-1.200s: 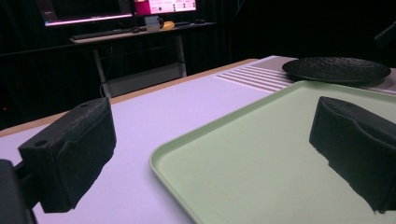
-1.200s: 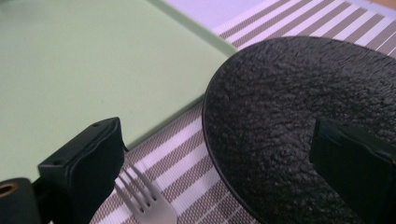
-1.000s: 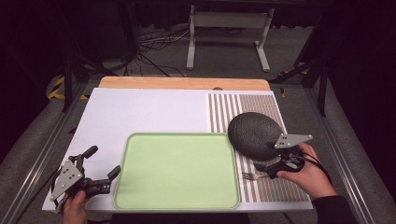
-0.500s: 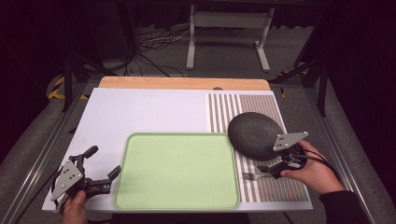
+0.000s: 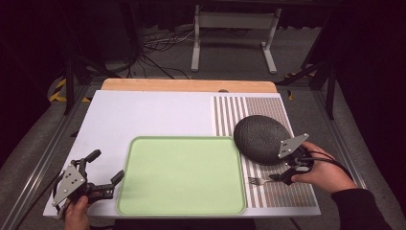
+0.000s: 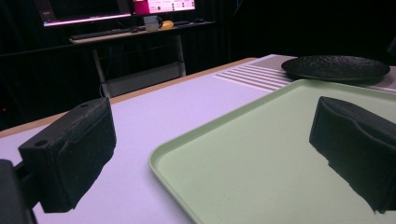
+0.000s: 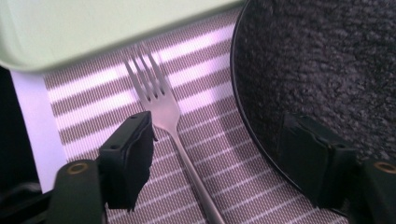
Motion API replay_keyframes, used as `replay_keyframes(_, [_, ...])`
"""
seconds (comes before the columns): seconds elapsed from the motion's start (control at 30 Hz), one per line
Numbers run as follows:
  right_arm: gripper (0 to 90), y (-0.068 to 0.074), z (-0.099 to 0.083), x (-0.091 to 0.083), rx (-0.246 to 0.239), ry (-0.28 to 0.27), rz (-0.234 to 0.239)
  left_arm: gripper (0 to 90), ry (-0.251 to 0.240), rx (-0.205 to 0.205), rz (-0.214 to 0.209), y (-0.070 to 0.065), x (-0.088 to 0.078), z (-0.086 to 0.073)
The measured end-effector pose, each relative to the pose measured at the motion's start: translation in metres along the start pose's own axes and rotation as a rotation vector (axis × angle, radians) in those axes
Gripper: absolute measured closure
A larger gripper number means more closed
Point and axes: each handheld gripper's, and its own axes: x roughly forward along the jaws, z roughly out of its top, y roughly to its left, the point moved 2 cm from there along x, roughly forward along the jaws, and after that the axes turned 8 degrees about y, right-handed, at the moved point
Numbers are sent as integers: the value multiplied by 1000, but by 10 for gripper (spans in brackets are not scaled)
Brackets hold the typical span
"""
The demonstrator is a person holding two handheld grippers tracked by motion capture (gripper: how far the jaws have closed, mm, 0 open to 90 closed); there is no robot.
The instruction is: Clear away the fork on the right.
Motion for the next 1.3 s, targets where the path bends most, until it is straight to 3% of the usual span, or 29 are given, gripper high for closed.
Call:
replay_keyframes(0.1, [318,0,1,1,-16,32,0,11,-1,-3,-2,0,0,0])
replay_keyframes(0.3, [429,0,0,8,-148,97,12,11,1,-3,0,0,0,0])
replay_keyframes(0.43, [517,2,-1,14,-187,157,61,11,0,0,-2,0,0,0])
replay_keyframes(0.67, [648,2,-3,23,-233,209,111,11,5,-1,-1,0,-1,-1])
replay_keyframes(0.73, [668,2,-4,23,-231,223,111,11,3,-2,-2,-1,-1,-1])
replay_keyframes(0.9, [720,0,-5,29,-281,248,110,11,10,1,-3,-1,0,-1])
replay_keyframes(1.0, [739,0,-6,30,-274,257,110,11,9,2,-5,-1,0,-1])
replay_keyframes(1.07, [814,-1,-6,30,-284,244,103,11,4,0,-4,-1,0,-1])
replay_keyframes(1.3, [845,1,-5,31,-313,269,100,11,4,-1,-3,0,-1,-1])
